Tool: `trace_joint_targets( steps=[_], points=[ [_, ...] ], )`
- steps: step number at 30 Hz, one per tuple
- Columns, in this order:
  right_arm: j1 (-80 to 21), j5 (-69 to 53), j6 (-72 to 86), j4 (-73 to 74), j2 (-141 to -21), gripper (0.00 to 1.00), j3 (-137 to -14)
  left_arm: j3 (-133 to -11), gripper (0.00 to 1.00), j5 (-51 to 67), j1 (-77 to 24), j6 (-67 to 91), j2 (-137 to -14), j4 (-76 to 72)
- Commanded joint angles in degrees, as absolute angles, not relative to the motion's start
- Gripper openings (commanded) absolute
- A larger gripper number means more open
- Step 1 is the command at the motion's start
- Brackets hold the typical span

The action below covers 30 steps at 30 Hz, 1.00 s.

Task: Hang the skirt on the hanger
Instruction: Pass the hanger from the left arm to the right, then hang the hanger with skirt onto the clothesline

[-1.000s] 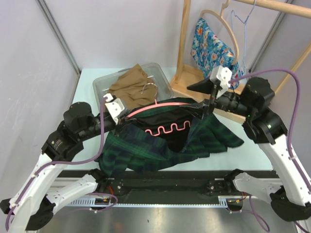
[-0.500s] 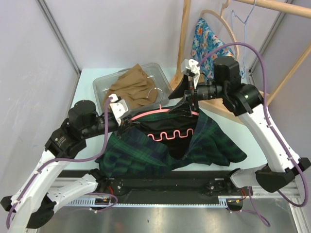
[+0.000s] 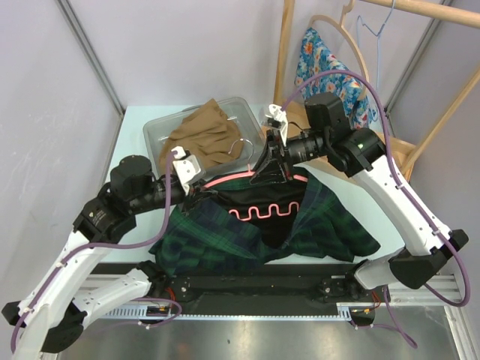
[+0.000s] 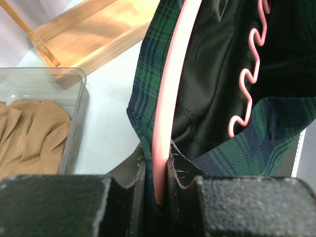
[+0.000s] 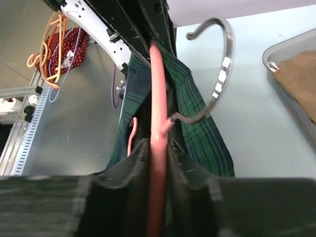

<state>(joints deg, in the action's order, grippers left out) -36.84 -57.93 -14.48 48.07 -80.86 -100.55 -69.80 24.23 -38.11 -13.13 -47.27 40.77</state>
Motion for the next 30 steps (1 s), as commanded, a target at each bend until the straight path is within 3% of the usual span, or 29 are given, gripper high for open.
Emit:
trace_joint_targets(
  steps=[1,3,7,9,10,11,13,14,21,30],
  points=[
    [-38.76,-57.22,-13.97,46.85,-82.0,0.16,-102.66,-70.58,0.0,26.63,-37.97,-10.55,-46.49,32.17],
    [-39.55,-54.15,-15.11,47.11,-81.3,0.0,-102.13,-70.4,0.0,26.02,-37.97,-10.37,-46.23,31.73],
    [-40.34,-48.88,-15.12,42.91,-78.24,0.0,-99.24,-69.44,0.0,24.09,-37.97,-9.49,-45.53,29.45],
    [-40.34,-45.1,-14.68,40.36,-76.65,0.0,-96.7,-68.82,0.05,22.25,-37.97,-8.35,-45.27,28.31],
    [-40.25,-42.83,-14.68,38.08,-74.73,0.0,-95.81,-68.56,0.14,19.97,-37.97,-7.83,-45.0,27.34],
    [-40.34,-41.24,-14.42,36.75,-73.92,0.0,-95.02,-68.55,0.46,18.73,-37.97,-7.47,-44.83,26.64],
    [-40.43,-36.94,-14.24,32.89,-70.95,0.0,-92.29,-68.12,0.87,13.39,-37.97,-5.81,-43.95,24.36],
    [-40.34,-35.09,-14.24,31.74,-69.97,0.0,-91.59,-67.94,0.99,11.45,-37.97,-5.63,-43.6,23.48],
    [-40.08,-14.62,-15.21,26.03,-65.22,0.0,-87.37,-64.78,1.0,-4.64,-37.97,-2.2,-39.11,14.33],
    [-38.41,-4.93,-16.0,15.2,-59.85,0.0,-90.61,-64.34,1.0,-12.48,-37.97,-0.88,-39.55,13.88]
  ],
)
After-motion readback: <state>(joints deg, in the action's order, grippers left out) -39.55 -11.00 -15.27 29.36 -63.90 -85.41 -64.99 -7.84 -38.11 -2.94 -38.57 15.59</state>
